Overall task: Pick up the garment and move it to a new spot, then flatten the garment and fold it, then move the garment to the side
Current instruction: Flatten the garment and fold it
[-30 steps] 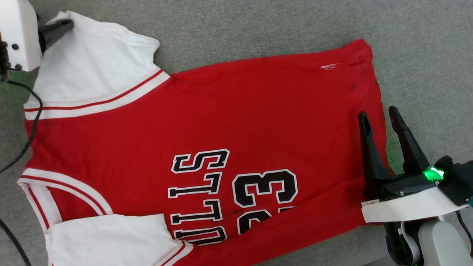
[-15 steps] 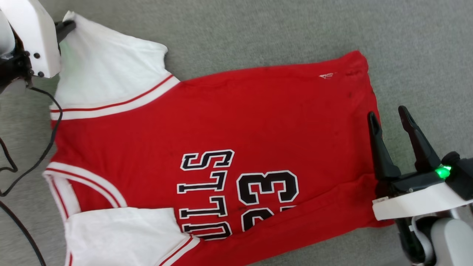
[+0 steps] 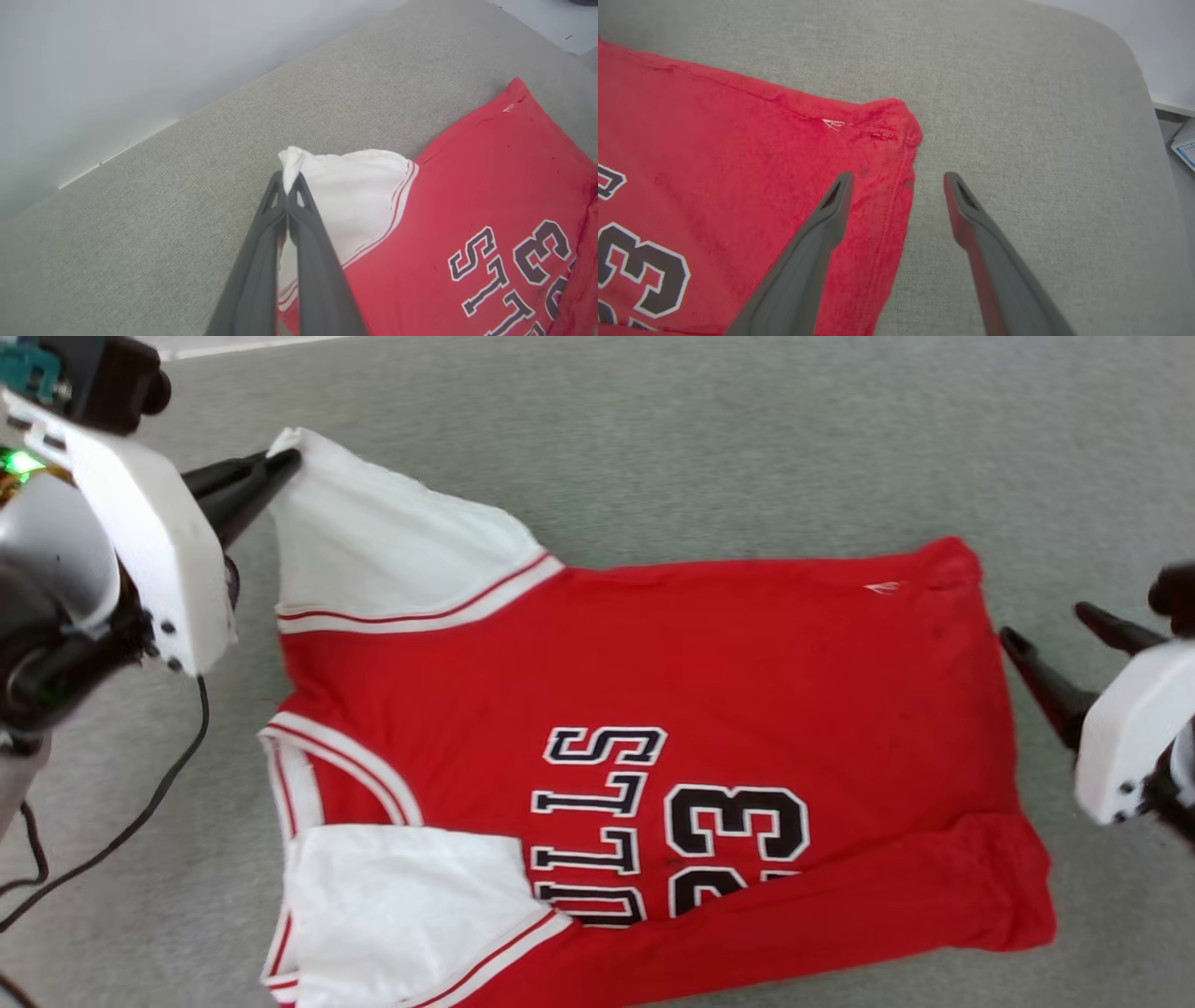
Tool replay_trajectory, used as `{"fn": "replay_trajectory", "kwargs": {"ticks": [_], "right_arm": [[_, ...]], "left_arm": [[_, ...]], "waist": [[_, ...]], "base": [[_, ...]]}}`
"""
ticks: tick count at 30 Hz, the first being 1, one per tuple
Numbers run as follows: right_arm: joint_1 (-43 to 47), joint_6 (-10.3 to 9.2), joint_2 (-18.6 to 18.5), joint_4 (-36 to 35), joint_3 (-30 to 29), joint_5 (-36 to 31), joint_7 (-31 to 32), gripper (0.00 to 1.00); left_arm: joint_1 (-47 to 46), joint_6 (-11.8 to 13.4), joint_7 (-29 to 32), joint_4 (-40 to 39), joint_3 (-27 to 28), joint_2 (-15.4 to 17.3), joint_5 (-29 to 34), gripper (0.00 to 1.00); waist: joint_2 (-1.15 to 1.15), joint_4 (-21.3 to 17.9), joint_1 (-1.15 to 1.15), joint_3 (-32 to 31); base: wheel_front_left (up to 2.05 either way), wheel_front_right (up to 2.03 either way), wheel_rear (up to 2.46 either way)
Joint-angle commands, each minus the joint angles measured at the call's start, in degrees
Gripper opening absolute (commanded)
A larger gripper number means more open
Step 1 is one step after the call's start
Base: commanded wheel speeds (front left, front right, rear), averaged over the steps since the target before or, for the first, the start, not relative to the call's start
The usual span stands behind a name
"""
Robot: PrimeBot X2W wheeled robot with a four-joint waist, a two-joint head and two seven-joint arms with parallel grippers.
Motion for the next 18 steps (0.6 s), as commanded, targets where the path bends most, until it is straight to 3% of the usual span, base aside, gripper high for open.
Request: {"fn": "replay_trajectory", "kwargs": {"ticks": [1,4,8,12,18], "right_arm": [[-2.28,-0.02,-1.4,0.27,0.25,0.1,4.15,1.0],[-7.18,-0.02,-3.91,2.04,0.41,-0.29,13.87,1.0],[-12.87,-0.03,-5.45,5.07,1.52,-0.23,21.58,1.0],[-16.4,-0.03,-6.34,8.75,2.74,-1.6,25.2,1.0],[-18.07,-0.03,-5.81,15.23,4.8,-4.9,25.4,1.0]], "left_arm": [[1.08,-0.03,-1.45,-2.22,-0.39,0.8,0.32,0.0],[3.45,-0.03,-4.38,-7.34,-1.28,2.16,0.32,0.0],[5.49,0.02,-7.58,-11.79,-1.26,2.35,0.95,0.0],[6.88,0.74,-9.44,-15.24,-1.4,1.92,1.76,0.0],[8.81,2.12,-11.47,-18.82,-1.81,0.93,2.67,0.0]], "waist": [[0.0,1.63,0.0,-0.11],[0.0,3.43,0.0,0.74],[0.0,6.09,0.0,2.01],[0.0,8.47,0.0,3.45],[0.0,11.18,0.0,5.04]], "base": [[0.0,0.0,0.0],[0.0,0.0,0.0],[0.0,0.0,0.0],[0.0,0.0,0.0],[0.0,0.0,0.0]]}}
